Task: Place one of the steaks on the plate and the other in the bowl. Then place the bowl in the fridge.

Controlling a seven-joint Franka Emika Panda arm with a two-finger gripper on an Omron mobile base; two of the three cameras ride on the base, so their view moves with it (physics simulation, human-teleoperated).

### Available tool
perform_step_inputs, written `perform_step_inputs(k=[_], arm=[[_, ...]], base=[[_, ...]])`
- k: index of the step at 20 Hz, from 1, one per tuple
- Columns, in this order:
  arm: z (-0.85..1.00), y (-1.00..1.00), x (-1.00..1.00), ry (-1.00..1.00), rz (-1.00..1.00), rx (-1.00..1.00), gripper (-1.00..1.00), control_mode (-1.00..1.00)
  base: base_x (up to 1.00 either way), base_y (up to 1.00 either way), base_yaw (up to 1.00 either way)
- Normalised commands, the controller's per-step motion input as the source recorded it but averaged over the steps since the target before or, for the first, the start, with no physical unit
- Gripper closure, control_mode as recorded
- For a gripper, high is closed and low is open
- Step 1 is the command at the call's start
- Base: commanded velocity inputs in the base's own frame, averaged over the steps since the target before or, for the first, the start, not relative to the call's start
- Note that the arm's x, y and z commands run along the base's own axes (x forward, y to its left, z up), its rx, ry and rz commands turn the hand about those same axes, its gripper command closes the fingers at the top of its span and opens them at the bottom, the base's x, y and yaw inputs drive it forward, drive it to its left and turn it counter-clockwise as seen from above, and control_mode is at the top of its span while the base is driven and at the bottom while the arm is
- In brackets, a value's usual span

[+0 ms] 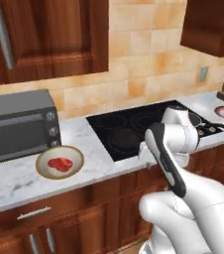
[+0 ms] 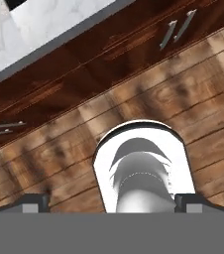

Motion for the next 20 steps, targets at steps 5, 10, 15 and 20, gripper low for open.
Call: perform_step_inputs(k=[5,10,15,20], arm=[[0.0,0.0,0.0,0.0,0.0,0.0,-1.0,1.0],[0.0,0.0,0.0,0.0,0.0,0.0,-1.0,1.0],[0.0,0.0,0.0,0.0,0.0,0.0,-1.0,1.0],[0.0,0.0,0.0,0.0,0.0,0.0,-1.0,1.0]], base=[[-0.14,0.0,1.0],[-0.18,0.14,1.0],[-0.28,0.81,0.83],[-0.08,0.63,0.87]])
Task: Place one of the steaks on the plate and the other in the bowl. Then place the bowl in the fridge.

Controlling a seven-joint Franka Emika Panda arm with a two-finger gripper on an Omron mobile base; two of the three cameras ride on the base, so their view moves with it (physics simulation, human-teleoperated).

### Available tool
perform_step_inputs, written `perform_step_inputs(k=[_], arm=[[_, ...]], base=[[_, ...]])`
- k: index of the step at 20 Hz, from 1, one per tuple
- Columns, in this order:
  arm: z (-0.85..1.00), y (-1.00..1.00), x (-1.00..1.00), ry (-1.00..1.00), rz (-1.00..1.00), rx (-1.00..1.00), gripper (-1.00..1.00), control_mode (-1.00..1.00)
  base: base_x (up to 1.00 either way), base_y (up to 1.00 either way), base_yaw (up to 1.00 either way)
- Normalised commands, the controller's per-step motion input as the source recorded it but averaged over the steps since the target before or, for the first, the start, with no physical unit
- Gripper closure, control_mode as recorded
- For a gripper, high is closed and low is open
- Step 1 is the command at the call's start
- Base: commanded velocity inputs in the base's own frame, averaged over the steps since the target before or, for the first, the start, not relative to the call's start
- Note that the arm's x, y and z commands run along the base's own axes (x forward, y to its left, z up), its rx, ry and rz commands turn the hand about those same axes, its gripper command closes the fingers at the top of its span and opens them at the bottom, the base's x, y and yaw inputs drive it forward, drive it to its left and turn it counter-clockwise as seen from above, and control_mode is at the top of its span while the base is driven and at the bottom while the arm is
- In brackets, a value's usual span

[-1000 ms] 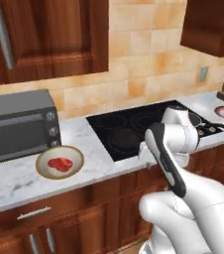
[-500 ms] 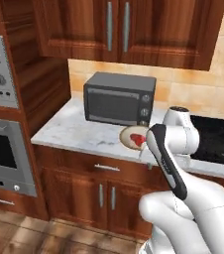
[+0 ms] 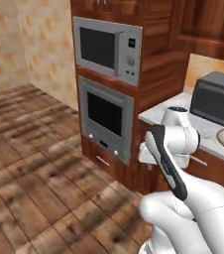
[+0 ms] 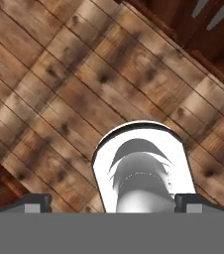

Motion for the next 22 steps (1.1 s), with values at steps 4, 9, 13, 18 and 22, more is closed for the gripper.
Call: perform_step_inputs(k=[4,9,13,18,22], arm=[[0.0,0.0,0.0,0.0,0.0,0.0,-1.0,1.0],[0.0,0.0,0.0,0.0,0.0,0.0,-1.0,1.0],[0.0,0.0,0.0,0.0,0.0,0.0,-1.0,1.0],[0.0,0.0,0.0,0.0,0.0,0.0,-1.0,1.0],[0.0,0.0,0.0,0.0,0.0,0.0,-1.0,1.0]], base=[[0.06,0.19,0.9],[0.26,0.08,0.81],[0.0,0.0,0.91],[0.0,0.21,0.91],[-0.09,0.39,0.96]])
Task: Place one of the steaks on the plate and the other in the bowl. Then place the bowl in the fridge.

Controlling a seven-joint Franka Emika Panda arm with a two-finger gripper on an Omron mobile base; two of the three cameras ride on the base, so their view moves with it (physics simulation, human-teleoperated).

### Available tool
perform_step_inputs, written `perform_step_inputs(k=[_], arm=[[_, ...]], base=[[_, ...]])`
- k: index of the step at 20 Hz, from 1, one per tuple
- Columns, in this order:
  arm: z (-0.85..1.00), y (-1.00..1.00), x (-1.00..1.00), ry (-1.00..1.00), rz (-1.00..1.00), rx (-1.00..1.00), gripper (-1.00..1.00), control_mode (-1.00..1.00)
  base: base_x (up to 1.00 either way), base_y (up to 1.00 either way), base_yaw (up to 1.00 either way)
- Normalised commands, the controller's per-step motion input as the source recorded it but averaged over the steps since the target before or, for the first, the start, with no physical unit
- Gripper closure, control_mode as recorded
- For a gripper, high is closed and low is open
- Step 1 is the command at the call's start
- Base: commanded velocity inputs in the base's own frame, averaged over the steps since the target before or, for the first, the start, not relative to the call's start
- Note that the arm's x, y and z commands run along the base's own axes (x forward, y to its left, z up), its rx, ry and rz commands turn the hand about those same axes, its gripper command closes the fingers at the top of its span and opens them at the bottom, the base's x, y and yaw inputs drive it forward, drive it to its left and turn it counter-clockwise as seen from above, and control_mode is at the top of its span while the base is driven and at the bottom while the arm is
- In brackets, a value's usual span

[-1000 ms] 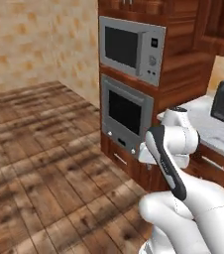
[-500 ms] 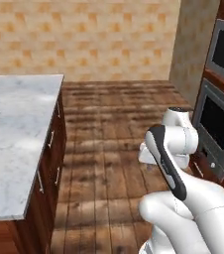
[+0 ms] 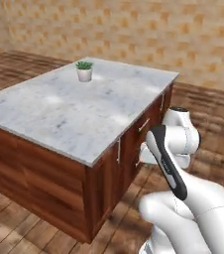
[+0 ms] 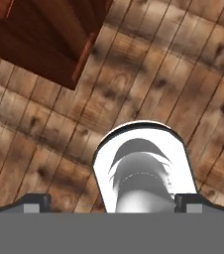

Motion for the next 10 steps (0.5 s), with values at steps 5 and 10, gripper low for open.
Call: perform_step_inputs(k=[5,10], arm=[[0.0,0.0,0.0,0.0,0.0,0.0,-1.0,1.0],[0.0,0.0,0.0,0.0,0.0,0.0,-1.0,1.0]], base=[[-0.05,0.5,0.91],[0.0,0.54,0.81]])
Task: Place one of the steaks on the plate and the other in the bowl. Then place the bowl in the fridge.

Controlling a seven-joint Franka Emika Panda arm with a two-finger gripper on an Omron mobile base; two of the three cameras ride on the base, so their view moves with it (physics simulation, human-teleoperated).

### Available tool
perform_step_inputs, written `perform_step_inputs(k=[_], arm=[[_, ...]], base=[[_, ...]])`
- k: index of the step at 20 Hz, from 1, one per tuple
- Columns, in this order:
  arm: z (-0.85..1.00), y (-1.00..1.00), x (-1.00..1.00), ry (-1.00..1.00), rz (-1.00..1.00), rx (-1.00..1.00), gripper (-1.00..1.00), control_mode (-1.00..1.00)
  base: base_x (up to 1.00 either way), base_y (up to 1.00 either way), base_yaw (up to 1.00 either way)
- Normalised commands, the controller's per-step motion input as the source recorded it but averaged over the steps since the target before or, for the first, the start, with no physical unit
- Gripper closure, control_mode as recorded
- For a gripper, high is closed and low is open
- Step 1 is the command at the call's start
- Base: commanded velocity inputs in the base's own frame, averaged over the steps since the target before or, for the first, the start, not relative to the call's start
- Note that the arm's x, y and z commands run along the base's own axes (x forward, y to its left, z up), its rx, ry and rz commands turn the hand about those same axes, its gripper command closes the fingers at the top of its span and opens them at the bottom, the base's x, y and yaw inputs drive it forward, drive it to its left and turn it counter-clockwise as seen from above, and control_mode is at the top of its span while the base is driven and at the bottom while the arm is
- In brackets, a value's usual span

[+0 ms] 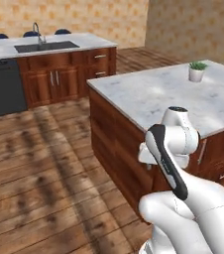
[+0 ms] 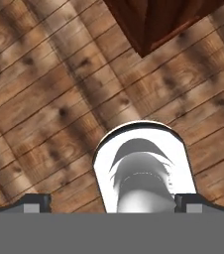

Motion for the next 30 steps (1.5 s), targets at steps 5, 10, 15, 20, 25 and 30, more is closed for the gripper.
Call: perform_step_inputs(k=[5,10,15,20,25,30], arm=[[0.0,0.0,0.0,0.0,0.0,0.0,-1.0,1.0],[0.0,0.0,0.0,0.0,0.0,0.0,-1.0,1.0],[0.0,0.0,0.0,0.0,0.0,0.0,-1.0,1.0],[0.0,0.0,0.0,0.0,0.0,0.0,-1.0,1.0],[0.0,0.0,0.0,0.0,0.0,0.0,-1.0,1.0],[0.0,0.0,0.0,0.0,0.0,0.0,-1.0,1.0]], base=[[0.0,0.78,0.29],[0.77,0.73,0.05],[0.83,0.39,0.59],[0.94,0.08,0.29],[1.0,0.0,0.0],[0.93,0.18,0.14]])
